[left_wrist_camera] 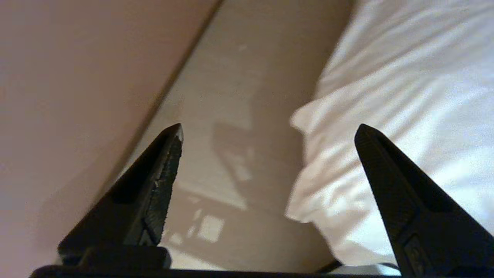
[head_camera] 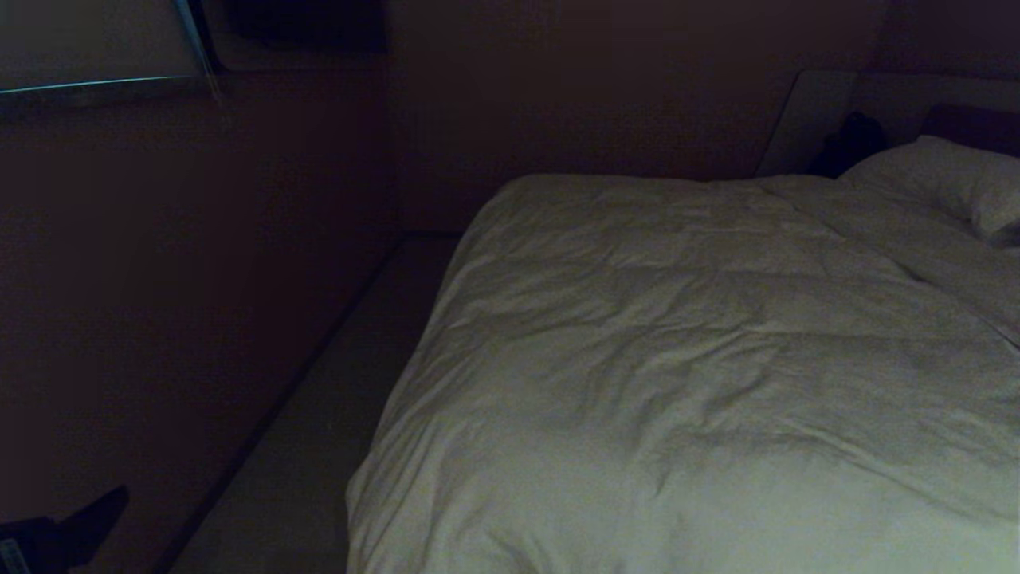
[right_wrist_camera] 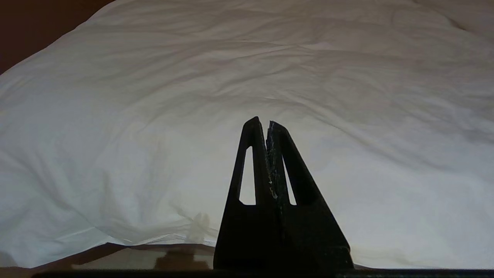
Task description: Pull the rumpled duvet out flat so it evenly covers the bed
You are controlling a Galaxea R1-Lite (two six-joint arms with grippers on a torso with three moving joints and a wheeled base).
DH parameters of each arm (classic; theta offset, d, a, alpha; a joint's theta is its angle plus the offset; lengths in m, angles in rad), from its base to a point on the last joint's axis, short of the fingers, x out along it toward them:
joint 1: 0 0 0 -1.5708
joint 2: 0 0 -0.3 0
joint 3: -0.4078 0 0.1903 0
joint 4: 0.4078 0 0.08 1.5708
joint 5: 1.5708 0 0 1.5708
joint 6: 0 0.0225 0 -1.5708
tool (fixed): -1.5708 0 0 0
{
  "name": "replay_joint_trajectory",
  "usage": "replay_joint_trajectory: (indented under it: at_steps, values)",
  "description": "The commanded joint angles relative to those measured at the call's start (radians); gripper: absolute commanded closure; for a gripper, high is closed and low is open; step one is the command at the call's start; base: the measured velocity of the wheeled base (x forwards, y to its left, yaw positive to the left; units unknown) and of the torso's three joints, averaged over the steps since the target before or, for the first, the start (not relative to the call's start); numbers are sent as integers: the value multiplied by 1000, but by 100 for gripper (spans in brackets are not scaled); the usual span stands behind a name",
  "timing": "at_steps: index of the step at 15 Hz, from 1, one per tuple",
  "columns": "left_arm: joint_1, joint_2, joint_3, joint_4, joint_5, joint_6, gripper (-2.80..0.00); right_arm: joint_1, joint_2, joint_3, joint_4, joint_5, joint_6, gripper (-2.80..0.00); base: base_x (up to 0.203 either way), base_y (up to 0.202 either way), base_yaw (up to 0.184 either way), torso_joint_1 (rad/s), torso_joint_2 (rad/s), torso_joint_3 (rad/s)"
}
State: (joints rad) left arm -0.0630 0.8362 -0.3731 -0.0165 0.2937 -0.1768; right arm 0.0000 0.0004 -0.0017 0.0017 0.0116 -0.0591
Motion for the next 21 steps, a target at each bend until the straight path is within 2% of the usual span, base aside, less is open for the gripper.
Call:
replay_joint_trajectory:
  at_steps: [1,2,7,11,14,17,21]
  values:
    - [0,-81,-9,4,-42,-1,-280,0,0,0,0,1,-1,0,0,0,0,0,0,0]
    - [-1,-104,-10,6,-61,-1,0,2,1,0,0,1,-1,0,0,0,0,0,0,0]
    - [0,-222,-3,9,-191,0,0,0,0,0,0,1,-1,0,0,0,0,0,0,0]
    - [-1,-246,-1,7,-221,1,0,0,1,0,0,1,-1,0,0,0,0,0,0,0]
    - [-2,-337,8,16,-322,29,0,0,1,0,0,1,-1,0,0,0,0,0,0,0]
    - [-3,-397,18,48,-379,70,0,0,0,0,0,1,-1,0,0,0,0,0,0,0]
    - [-3,-484,37,50,-467,74,0,0,0,0,0,1,-1,0,0,0,0,0,0,0]
